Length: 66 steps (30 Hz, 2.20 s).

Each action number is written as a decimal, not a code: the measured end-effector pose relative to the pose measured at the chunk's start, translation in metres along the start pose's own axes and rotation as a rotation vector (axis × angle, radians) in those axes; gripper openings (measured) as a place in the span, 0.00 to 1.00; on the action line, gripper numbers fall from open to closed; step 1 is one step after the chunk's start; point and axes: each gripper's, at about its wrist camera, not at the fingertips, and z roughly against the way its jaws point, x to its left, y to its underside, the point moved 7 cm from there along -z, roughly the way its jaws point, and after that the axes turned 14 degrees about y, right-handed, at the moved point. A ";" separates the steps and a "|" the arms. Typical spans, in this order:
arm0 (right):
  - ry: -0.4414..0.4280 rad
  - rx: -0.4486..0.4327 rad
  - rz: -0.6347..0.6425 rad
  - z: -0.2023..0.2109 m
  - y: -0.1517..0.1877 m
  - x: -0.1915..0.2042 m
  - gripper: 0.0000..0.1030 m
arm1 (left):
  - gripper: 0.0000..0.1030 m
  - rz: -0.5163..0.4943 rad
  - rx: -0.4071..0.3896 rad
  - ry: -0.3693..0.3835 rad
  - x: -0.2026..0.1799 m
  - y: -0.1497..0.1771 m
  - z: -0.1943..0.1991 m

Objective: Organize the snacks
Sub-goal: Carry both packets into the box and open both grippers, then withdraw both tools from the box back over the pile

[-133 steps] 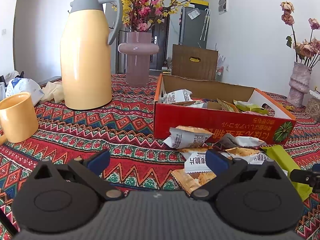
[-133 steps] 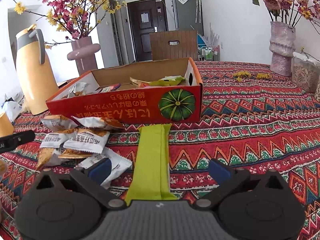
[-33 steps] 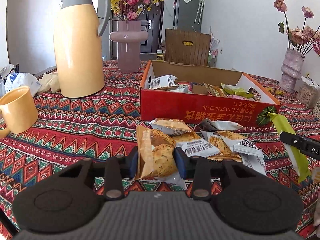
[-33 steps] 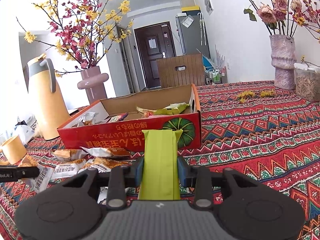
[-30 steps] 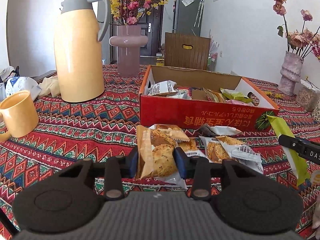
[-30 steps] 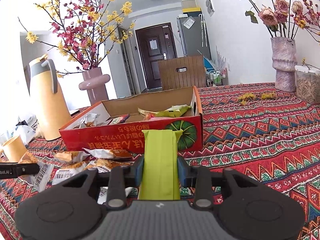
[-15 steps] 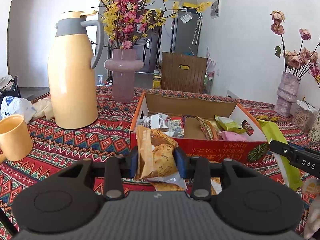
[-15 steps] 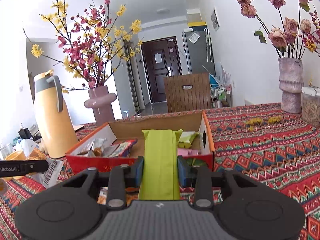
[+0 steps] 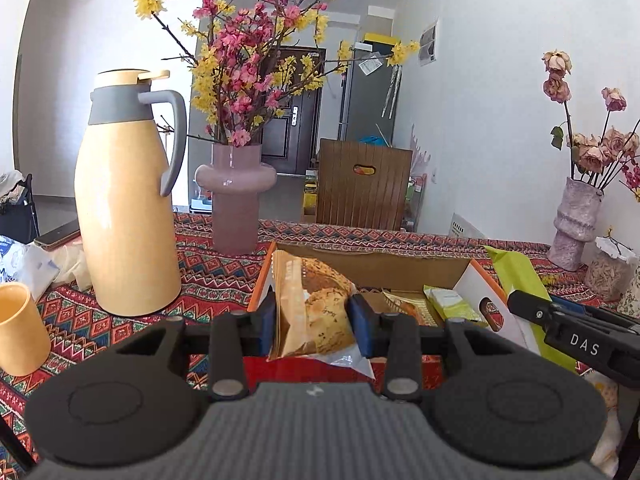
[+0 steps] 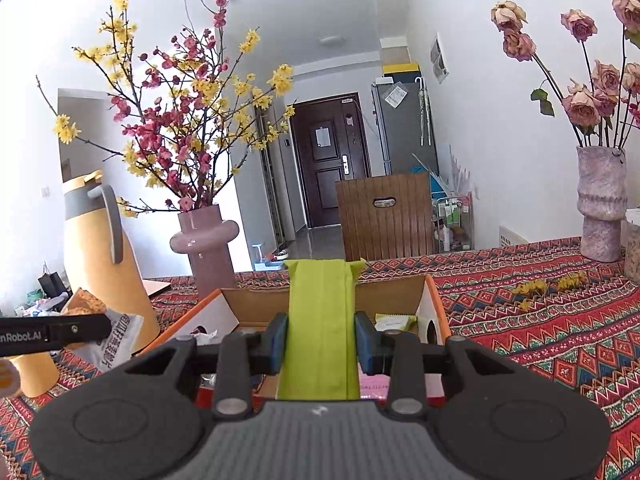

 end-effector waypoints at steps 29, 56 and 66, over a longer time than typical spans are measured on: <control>0.038 0.016 -0.006 -0.082 -0.010 0.018 0.33 | 0.37 0.070 -0.002 -0.060 0.033 -0.011 -0.094; 0.109 0.013 -0.081 -0.071 -0.004 -0.003 0.96 | 1.00 0.065 -0.063 -0.108 0.037 -0.007 -0.083; 0.101 0.011 -0.077 -0.067 -0.003 -0.002 0.97 | 1.00 0.079 -0.063 -0.102 0.038 -0.007 -0.082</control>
